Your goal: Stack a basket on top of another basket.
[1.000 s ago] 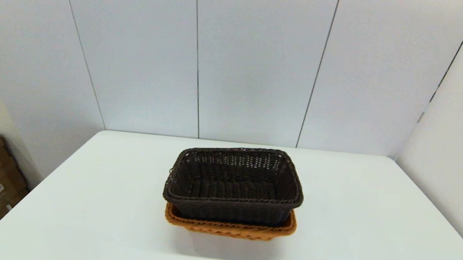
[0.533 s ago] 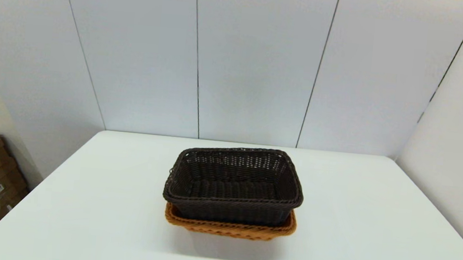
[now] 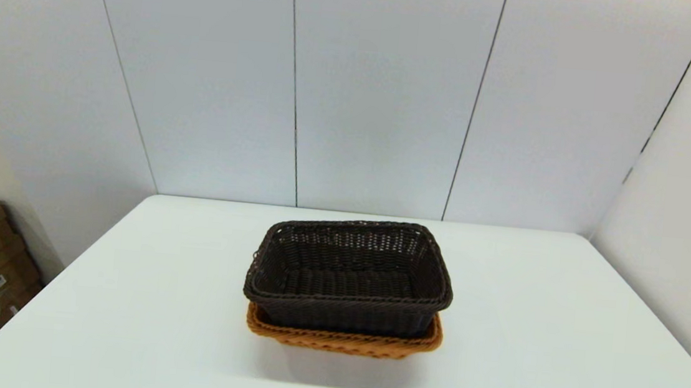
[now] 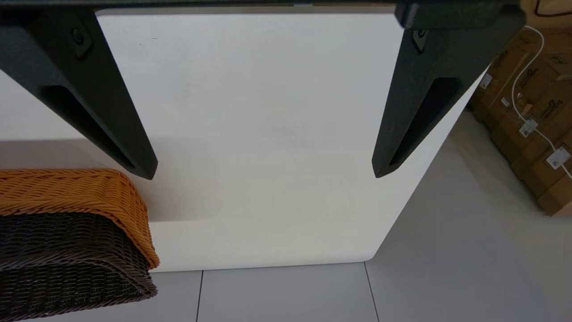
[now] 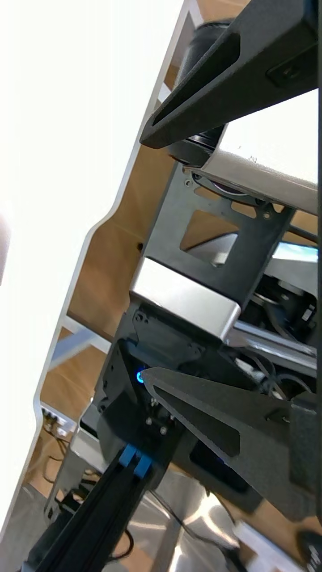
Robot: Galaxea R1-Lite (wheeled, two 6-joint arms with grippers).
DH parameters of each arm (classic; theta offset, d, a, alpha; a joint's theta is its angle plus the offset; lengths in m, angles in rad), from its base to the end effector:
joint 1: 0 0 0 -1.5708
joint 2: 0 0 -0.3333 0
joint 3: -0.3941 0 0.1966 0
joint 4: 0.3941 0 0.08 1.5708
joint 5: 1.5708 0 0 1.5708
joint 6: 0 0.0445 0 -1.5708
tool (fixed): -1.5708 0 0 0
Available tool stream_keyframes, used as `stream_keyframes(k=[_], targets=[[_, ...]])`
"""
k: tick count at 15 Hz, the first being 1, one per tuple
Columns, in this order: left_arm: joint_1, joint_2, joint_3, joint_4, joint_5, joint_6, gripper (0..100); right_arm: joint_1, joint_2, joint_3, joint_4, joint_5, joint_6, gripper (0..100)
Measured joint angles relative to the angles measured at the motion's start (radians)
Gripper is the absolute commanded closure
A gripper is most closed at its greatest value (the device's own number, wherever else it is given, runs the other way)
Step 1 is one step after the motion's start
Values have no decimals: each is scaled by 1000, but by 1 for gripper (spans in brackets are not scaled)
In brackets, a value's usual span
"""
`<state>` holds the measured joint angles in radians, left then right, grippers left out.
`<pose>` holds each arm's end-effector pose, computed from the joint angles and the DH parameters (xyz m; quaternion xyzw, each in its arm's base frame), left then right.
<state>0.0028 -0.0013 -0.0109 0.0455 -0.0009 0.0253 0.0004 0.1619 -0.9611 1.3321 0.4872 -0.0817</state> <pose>-0.0283 -0.0001 0.0731 0.0126 0.0167 0.0007 0.9998 -0.1537 0.0208 0.1759 0.0252 0.2458 0.2431 0.9380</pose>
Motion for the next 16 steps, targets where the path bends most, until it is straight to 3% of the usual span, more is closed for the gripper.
stream_keyframes(k=[2,6,9,13,14,16], targets=[[0,0,0,0,0,0,0,-2,-71,57,-42,-25,1,0],[0,0,0,0,0,-1,0,-4,-146,282,-266,-171,29,0],[0,0,0,0,0,-1,0,-4,-161,506,-566,-265,46,0],[0,0,0,0,-1,-1,0,-4,-162,815,-1044,-400,36,0],[0,0,0,0,-1,0,0,-4,-163,858,-1131,-438,25,0],[0,0,0,-1,-1,-1,0,-4,-163,905,-1216,-465,4,0]])
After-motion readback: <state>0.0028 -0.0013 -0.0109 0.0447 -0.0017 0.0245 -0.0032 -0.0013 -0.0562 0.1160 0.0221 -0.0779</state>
